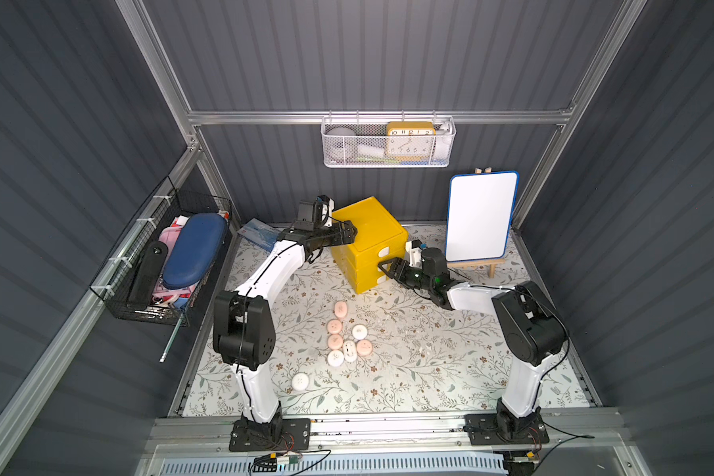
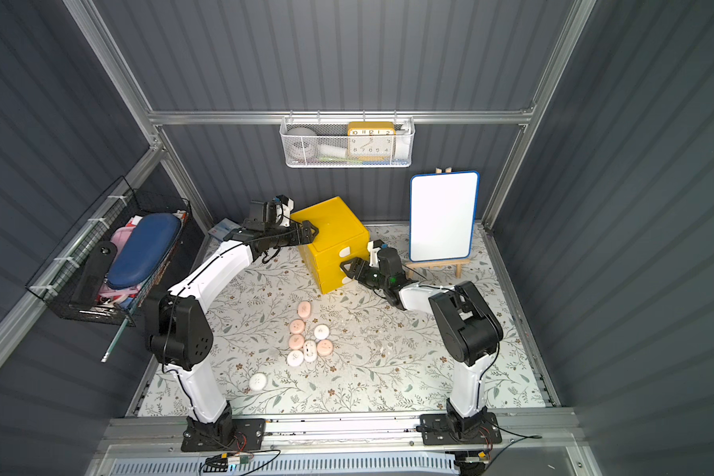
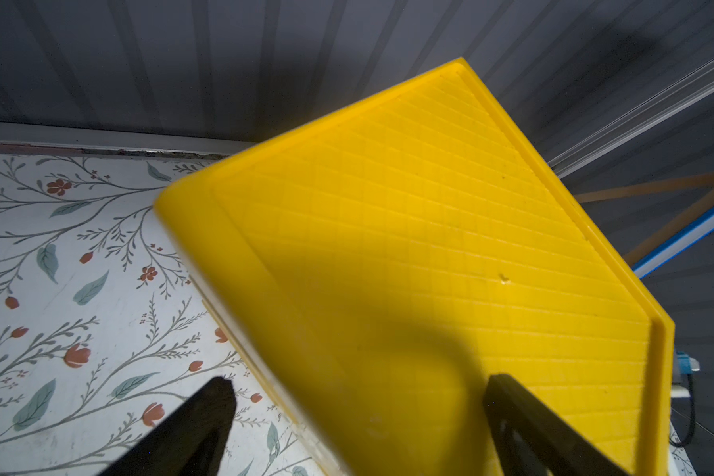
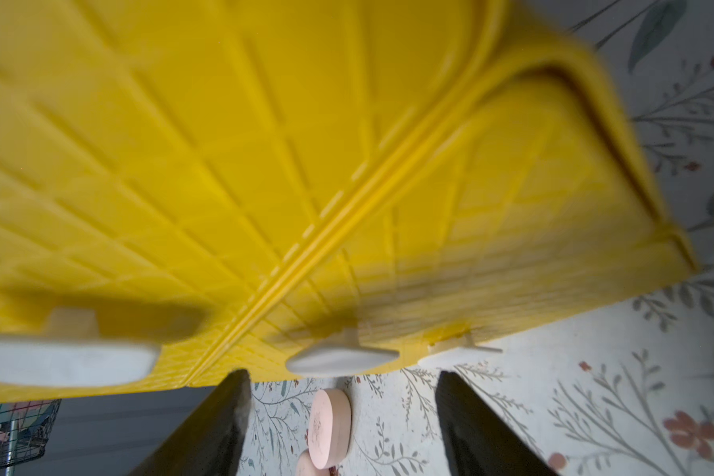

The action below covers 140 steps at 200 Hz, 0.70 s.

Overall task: Put the bluetooth earphones in the drawer according to color
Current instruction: Open the drawer in the storage box.

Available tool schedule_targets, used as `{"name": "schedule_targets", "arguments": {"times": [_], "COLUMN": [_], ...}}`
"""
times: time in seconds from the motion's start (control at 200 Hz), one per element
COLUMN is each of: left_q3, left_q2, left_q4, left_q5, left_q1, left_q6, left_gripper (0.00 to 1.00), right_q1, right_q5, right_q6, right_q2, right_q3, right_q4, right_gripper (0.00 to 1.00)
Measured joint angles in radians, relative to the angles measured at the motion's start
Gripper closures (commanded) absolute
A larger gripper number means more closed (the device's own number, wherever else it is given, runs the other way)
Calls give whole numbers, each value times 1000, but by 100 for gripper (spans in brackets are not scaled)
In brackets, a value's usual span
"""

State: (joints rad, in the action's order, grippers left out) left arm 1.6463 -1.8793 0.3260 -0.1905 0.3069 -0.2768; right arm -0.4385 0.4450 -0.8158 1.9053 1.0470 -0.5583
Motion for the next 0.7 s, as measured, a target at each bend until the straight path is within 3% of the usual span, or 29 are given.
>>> {"name": "schedule_targets", "arguments": {"times": [0.2, 0.57, 0.7], "left_q3": [0, 0, 0], "left_q2": [0, 0, 0], "left_q4": [-4, -4, -4], "left_q5": [0, 0, 0], "left_q1": [0, 1, 1], "left_q6": [0, 0, 0], "left_gripper": [1, 1, 1], "right_q1": [0, 1, 1], "right_q5": [11, 25, 24], "right_q6": [-10, -17, -13], "right_q2": [29, 65, 67], "right_q3": [28, 47, 47], "right_q4": [-20, -51, -59], "right_gripper": [41, 42, 46]}}
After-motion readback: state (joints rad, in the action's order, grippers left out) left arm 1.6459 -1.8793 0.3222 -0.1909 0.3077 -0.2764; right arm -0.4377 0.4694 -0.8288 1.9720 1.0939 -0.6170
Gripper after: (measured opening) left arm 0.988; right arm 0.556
